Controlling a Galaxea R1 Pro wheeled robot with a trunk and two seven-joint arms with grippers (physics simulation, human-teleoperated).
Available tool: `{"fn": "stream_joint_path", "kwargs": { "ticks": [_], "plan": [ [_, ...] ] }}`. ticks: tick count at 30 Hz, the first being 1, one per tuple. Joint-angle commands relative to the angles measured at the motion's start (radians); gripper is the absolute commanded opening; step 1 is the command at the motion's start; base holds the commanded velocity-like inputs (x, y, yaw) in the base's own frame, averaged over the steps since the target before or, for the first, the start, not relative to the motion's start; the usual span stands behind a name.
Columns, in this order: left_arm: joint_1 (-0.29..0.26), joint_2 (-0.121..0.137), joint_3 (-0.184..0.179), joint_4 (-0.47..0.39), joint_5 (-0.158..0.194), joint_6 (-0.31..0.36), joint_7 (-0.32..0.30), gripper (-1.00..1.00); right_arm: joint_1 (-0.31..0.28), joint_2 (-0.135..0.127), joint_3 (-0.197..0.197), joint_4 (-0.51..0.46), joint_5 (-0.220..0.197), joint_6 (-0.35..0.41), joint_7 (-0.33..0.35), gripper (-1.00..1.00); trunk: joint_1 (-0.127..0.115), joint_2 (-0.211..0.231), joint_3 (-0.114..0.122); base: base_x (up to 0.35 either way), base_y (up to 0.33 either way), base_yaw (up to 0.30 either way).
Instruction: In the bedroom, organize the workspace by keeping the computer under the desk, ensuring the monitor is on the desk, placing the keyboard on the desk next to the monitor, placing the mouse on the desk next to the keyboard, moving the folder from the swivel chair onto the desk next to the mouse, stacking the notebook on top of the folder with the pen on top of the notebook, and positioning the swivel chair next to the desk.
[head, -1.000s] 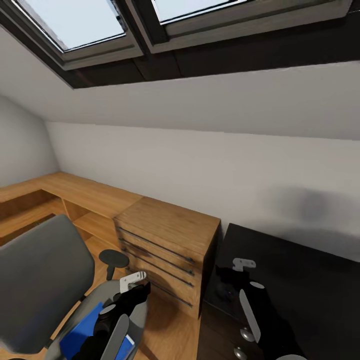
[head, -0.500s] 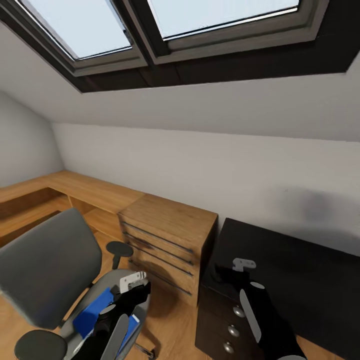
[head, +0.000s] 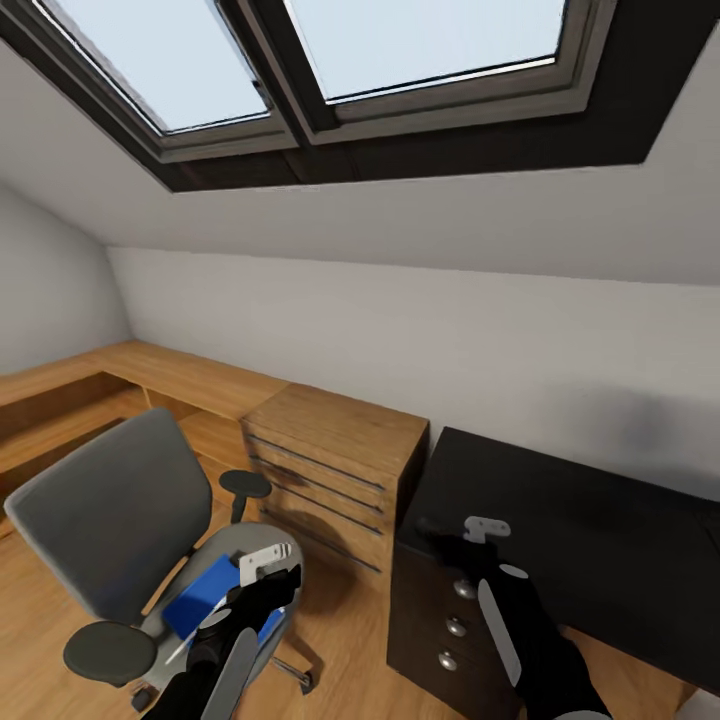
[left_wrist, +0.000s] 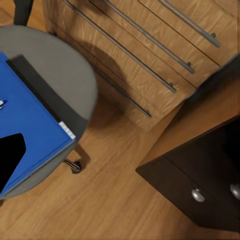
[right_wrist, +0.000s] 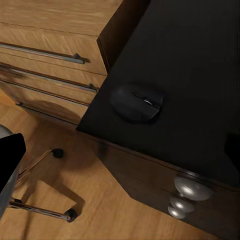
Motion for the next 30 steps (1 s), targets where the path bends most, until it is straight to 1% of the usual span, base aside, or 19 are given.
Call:
{"fn": "stream_joint_path", "kwargs": {
  "ticks": [1,17,21,30],
  "plan": [
    [-0.001,0.000,-0.001,-0.002,0.011,0.002,0.010,1.00,-0.001,0.001,-0.002,-0.001,-0.007,0.004,0.000,1.00,-0.004,0.006,0.002,-0.002,0.000,-0.174],
    [-0.001,0.000,-0.001,0.015,0.011,0.002,0.011,1.00,-0.001,0.001,-0.002,0.004,-0.006,0.001,0.001,1.00,-0.065,0.118,0.067,-0.002,0.000,-0.234],
    [-0.001,0.000,0.000,0.015,0.011,0.002,0.010,1.00,-0.001,0.001,-0.002,0.013,-0.007,0.000,0.001,1.00,-0.080,0.146,0.083,-0.180,0.075,-0.255],
    [-0.001,0.001,0.001,0.015,0.011,0.002,0.010,1.00,-0.001,0.001,-0.002,0.018,-0.005,-0.020,0.001,1.00,-0.115,0.209,0.119,-0.279,0.144,-0.259]
  ]
}}
